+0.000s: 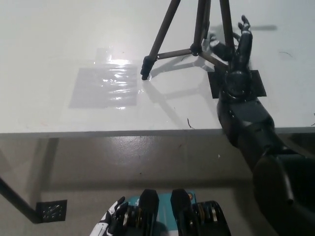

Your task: A tripod lies near the right hand side of the table and the robot grab a leg of the tripod using its right hand and put it up right.

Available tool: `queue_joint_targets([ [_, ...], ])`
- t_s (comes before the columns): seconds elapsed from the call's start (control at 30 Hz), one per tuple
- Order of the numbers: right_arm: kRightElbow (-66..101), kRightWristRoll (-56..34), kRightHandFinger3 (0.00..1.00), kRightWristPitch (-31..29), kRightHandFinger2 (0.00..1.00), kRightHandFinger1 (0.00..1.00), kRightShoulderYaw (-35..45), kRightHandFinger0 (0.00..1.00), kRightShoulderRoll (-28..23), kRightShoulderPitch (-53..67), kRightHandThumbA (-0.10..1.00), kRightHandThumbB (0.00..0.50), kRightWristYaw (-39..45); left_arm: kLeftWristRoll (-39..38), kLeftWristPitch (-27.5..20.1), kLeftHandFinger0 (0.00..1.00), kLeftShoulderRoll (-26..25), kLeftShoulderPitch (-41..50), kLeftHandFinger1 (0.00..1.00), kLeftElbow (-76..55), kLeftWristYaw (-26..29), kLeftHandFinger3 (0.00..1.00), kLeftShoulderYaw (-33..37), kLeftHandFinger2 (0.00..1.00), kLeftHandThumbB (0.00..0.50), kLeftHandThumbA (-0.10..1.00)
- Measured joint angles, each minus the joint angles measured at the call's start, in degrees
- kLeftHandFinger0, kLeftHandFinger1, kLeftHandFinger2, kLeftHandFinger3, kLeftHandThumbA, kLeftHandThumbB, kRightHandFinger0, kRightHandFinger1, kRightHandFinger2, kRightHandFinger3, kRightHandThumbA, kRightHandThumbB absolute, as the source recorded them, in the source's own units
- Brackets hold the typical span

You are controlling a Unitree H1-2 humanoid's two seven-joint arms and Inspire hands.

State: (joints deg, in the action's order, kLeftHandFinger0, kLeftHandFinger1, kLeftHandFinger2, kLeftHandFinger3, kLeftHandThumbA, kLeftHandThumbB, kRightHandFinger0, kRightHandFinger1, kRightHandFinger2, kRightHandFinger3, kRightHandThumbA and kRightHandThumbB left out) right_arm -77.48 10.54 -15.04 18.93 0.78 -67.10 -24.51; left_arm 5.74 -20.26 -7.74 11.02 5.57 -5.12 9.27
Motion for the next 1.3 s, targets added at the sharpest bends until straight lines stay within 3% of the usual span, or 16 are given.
queue_joint_targets([
  [0.33, 0.64, -1.04, 1.00, -0.01, 1.00, 1.00, -7.39, 1.00, -2.71, 0.98, 0.94, 0.500, 9.86, 0.49, -0.09, 1.00, -0.01, 0.29, 1.00, -0.02, -0.01, 1.00, 0.03, 1.00, 0.500, 1.00],
  [0.4, 2.37, -1.83, 1.00, -0.03, 1.00, 1.00, -8.08, 1.00, -2.92, 1.16, 0.87, 0.500, 12.02, 0.54, -0.09, 1.00, -0.02, 0.48, 1.00, -0.02, -0.01, 1.00, 0.06, 1.00, 0.500, 1.00],
  [0.43, 3.42, -2.41, 1.00, -0.03, 1.00, 1.00, -8.05, 1.00, -2.94, 1.35, 0.89, 0.500, 13.04, 0.57, -0.09, 1.00, -0.02, 0.56, 1.00, -0.02, -0.01, 1.00, 0.06, 1.00, 0.500, 1.00],
  [0.63, 15.60, -4.78, 1.00, 0.14, 1.00, 1.00, -8.40, 1.00, -2.89, 4.39, 0.93, 0.500, 17.09, 0.57, 0.00, 1.00, 0.00, 0.80, 1.00, 0.18, 0.00, 1.00, 0.07, 1.00, 0.500, 1.00],
  [0.93, 34.74, -5.60, 1.00, 2.66, 1.00, 1.00, -9.08, 1.00, -2.53, 15.01, 0.90, 0.500, 18.50, 0.57, 0.17, 1.00, 0.00, 0.78, 1.00, 0.69, 0.01, 1.00, 0.05, 1.00, 0.500, 1.00],
  [1.1, 43.77, -5.66, 1.00, 3.97, 1.00, 1.00, -9.27, 1.00, -2.53, 23.07, 1.00, 0.500, 18.92, 0.56, 0.22, 1.00, 0.01, 0.78, 1.00, 0.87, 0.01, 1.00, 0.05, 1.00, 0.500, 1.00],
  [1.13, 45.74, -5.66, 1.00, 4.27, 1.00, 1.00, -9.30, 1.00, -2.53, 25.08, 0.99, 0.500, 18.97, 0.56, 0.23, 1.00, 0.01, 0.78, 1.00, 0.90, 0.01, 1.00, 0.05, 1.00, 0.500, 1.00],
  [1.17, 47.57, -5.66, 1.00, 4.46, 1.00, 1.00, -9.33, 1.00, -2.54, 26.94, 0.88, 0.500, 19.00, 0.56, 0.23, 1.00, 0.01, 0.78, 1.00, 0.94, 0.01, 1.00, 0.05, 1.00, 0.500, 1.00],
  [1.23, 51.45, -5.67, 1.00, 4.70, 1.00, 1.00, -9.52, 1.00, -2.54, 31.22, 0.83, 0.500, 19.04, 0.56, 0.25, 1.00, 0.00, 0.78, 1.00, 1.04, 0.01, 1.00, 0.05, 1.00, 0.500, 1.00],
  [1.3, 54.94, -5.69, 1.00, 4.78, 1.00, 1.00, -9.82, 1.00, -2.56, 35.75, 0.66, 0.500, 19.08, 0.56, 0.28, 1.00, 0.00, 0.78, 1.00, 1.17, 0.01, 1.00, 0.05, 1.00, 0.500, 1.00],
])
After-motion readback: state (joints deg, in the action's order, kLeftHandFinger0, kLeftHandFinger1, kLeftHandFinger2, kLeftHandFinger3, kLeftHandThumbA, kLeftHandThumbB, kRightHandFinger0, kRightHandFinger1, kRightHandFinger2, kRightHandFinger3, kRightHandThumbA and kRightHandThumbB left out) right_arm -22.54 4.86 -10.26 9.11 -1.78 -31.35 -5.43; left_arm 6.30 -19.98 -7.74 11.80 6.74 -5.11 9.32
